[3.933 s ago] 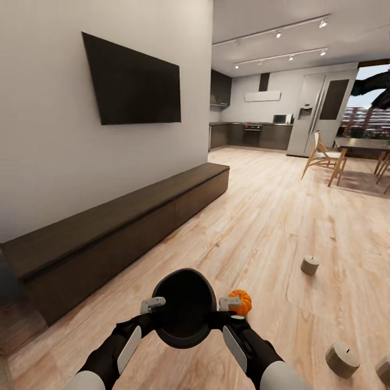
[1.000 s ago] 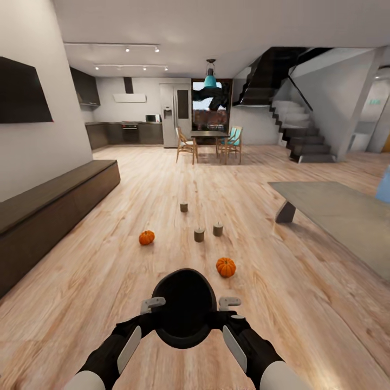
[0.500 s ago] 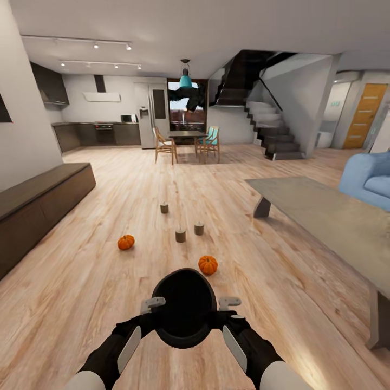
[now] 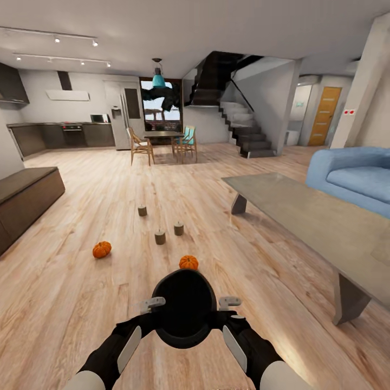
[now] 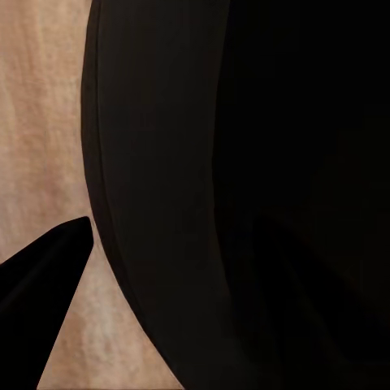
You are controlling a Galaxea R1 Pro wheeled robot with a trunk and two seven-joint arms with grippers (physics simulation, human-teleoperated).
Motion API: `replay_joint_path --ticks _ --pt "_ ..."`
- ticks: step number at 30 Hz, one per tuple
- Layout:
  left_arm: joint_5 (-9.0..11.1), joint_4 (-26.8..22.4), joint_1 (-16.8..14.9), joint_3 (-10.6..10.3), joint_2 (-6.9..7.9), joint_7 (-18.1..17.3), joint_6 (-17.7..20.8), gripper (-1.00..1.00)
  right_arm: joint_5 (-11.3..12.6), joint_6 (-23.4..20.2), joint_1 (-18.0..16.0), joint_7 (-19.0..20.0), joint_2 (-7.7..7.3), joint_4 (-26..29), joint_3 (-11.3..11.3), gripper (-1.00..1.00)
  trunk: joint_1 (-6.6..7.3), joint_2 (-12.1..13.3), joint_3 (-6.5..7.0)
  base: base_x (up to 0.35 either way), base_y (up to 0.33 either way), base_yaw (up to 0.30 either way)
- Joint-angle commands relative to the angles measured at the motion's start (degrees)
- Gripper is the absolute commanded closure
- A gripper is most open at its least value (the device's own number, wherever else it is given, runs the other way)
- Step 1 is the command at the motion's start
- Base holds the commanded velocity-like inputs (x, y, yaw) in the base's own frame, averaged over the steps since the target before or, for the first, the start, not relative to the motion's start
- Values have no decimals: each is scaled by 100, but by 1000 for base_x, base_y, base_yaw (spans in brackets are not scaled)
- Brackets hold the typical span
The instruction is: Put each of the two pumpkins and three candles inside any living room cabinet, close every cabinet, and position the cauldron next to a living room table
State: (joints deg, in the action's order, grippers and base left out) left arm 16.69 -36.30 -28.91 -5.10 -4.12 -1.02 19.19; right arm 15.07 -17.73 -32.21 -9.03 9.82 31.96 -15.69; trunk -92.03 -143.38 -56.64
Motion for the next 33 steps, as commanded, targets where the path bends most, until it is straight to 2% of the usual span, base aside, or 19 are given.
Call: replay_joint_path --ticks 1,14,33 --pt "-43 -2 -1 0 25 5 32 100 145 -9 -6 -46 -7 390 -92 100 2 -3 -5 0 0 -287" --pt "-43 -6 -1 0 25 5 32 100 144 -11 -7 -43 -11 390 -92 100 2 -3 -5 0 20 -287" --pt "-43 -5 -1 0 22 5 32 100 144 -11 -8 -37 -15 390 -92 100 2 -3 -5 0 146 -287"
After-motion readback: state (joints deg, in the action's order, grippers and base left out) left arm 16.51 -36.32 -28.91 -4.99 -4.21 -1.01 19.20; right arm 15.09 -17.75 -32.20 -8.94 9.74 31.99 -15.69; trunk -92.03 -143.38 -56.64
